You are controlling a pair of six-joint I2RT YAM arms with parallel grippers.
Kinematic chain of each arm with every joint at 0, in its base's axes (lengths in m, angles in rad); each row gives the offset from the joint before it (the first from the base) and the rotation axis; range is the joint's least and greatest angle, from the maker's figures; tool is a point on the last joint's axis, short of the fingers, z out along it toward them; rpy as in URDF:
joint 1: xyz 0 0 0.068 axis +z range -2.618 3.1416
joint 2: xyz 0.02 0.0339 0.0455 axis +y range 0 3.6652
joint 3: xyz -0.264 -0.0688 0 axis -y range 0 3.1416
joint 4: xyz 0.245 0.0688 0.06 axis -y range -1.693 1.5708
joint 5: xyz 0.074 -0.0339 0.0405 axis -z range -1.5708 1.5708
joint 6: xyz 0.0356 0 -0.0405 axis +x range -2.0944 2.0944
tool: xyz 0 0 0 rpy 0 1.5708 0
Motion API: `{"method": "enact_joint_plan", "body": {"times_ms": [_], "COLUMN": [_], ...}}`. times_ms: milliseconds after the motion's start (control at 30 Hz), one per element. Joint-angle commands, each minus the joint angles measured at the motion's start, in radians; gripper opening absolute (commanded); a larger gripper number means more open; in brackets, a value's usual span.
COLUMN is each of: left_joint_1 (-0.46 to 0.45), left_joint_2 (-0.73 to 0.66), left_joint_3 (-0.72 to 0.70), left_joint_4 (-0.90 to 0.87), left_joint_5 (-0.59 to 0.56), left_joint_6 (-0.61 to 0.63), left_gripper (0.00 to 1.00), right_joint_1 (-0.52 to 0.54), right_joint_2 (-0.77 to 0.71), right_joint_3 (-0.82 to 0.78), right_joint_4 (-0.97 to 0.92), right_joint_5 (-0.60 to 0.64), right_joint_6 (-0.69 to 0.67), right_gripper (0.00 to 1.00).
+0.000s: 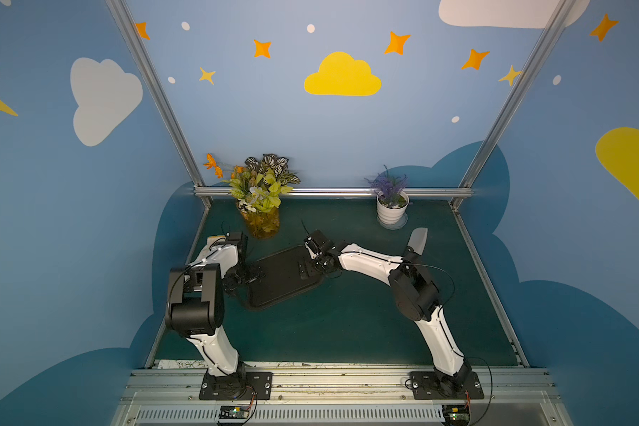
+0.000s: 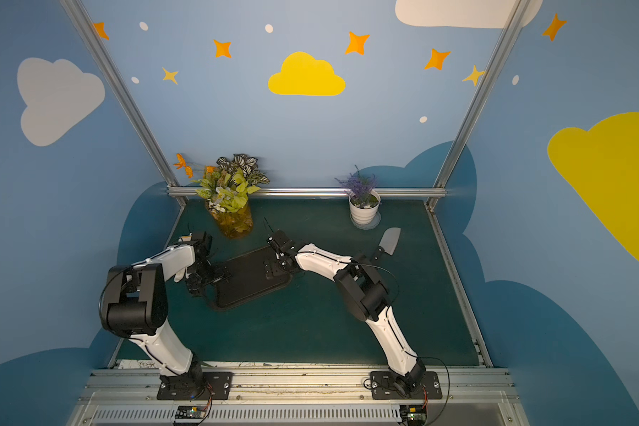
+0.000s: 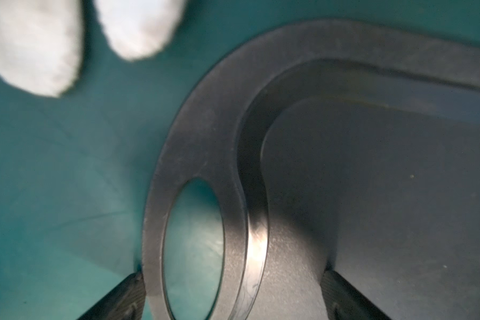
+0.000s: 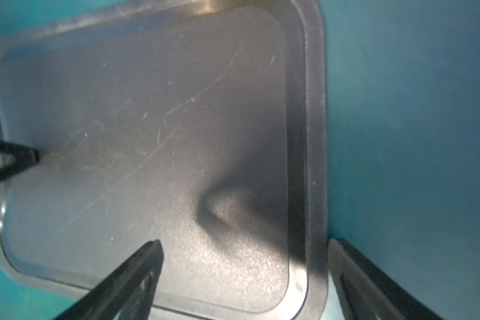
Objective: Align the knife with the edge of the cutting board
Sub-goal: Move the work surface to the center of the board.
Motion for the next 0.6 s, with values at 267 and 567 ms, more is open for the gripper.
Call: {"method": "enact_joint_plan", "body": {"times_ms": [267, 567], "left_joint_1": [-0.104, -0.187], "left_joint_2": [0.048, 0.107], "left_joint_3": [0.045, 0.113], "left_joint_4": [-0.023, -0.058], "left_joint_5": [0.154, 0.16], "left_joint_6": [0.016, 0.023], "left_gripper": [1.0, 1.0], "right_joint_1": [0.059, 0.059], "right_joint_2": [-0.006, -0.057], "right_joint_3": [-0.104, -0.177], "right_joint_4": [-0.048, -0.037], "right_joint_5": [-0.102, -0.049], "right_joint_6": [0.065, 0.11], "right_gripper": [0.97, 0.97]}}
